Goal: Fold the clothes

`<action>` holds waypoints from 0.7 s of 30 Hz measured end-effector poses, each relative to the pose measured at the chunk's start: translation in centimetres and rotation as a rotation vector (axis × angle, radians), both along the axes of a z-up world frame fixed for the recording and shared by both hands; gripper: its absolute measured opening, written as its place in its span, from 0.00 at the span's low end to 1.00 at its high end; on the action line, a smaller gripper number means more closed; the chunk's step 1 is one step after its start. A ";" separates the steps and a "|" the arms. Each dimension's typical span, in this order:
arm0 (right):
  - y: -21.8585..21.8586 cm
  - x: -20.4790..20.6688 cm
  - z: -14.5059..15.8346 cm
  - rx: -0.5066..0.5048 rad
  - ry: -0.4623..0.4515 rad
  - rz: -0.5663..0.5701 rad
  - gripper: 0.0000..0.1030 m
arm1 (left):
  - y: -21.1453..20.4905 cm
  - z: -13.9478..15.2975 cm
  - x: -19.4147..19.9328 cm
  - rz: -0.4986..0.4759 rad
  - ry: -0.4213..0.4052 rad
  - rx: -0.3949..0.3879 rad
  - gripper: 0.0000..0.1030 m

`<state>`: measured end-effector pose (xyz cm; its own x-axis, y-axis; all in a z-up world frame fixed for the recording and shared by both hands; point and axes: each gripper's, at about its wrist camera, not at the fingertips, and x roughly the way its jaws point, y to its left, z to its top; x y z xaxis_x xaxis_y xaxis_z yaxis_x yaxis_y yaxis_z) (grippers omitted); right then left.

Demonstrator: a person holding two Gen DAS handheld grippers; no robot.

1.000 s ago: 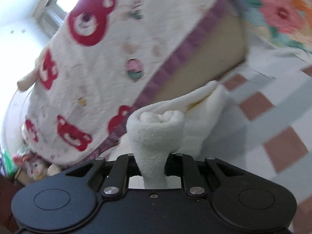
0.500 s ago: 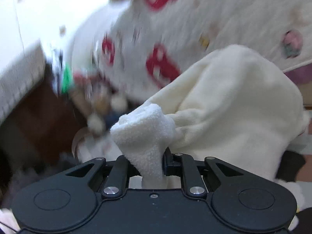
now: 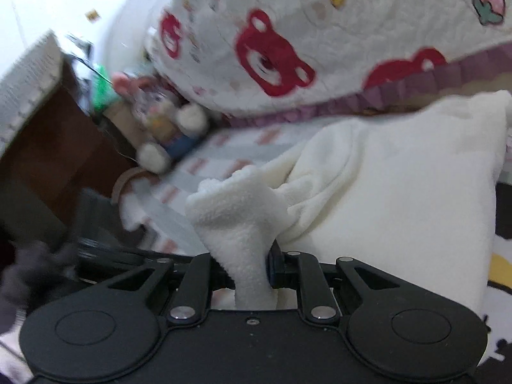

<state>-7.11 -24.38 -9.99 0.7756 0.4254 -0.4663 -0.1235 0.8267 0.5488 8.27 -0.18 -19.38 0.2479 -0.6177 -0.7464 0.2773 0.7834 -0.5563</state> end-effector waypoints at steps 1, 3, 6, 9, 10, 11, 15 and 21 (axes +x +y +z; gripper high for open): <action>0.3 0.2 0.1 0.011 -0.005 0.016 0.18 | 0.2 -0.1 0.1 0.009 0.007 -0.011 0.44; 1.5 1.1 -0.3 -0.015 0.018 0.050 0.18 | 0.6 -0.2 0.3 0.020 0.017 -0.035 0.44; 3.5 2.4 -2.4 -0.136 0.092 0.057 0.18 | 1.1 -0.4 0.5 0.037 0.029 -0.048 0.44; 4.0 2.2 -3.5 -0.117 0.098 0.003 0.18 | 1.9 -0.3 0.6 0.066 0.029 -0.072 0.44; 4.3 2.0 -3.3 -0.138 0.085 -0.009 0.18 | 2.2 -0.1 0.7 0.081 0.022 -0.087 0.44; 4.7 1.8 -3.0 -0.171 0.071 -0.012 0.18 | 2.6 0.2 0.7 0.099 0.009 -0.108 0.45; 6.7 2.0 -1.7 -0.327 0.030 0.005 0.21 | 4.5 1.4 1.1 0.160 -0.034 -0.245 0.49; 8.5 2.1 -2.5 -0.473 0.012 0.115 0.27 | 4.2 1.4 1.4 0.072 0.015 -0.394 0.66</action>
<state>-5.02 -15.88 -12.49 0.7292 0.2476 -0.6379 -0.2247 0.9672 0.1185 9.71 4.07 -18.01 0.2915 -0.8388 -0.4599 0.2190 0.5265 -0.8215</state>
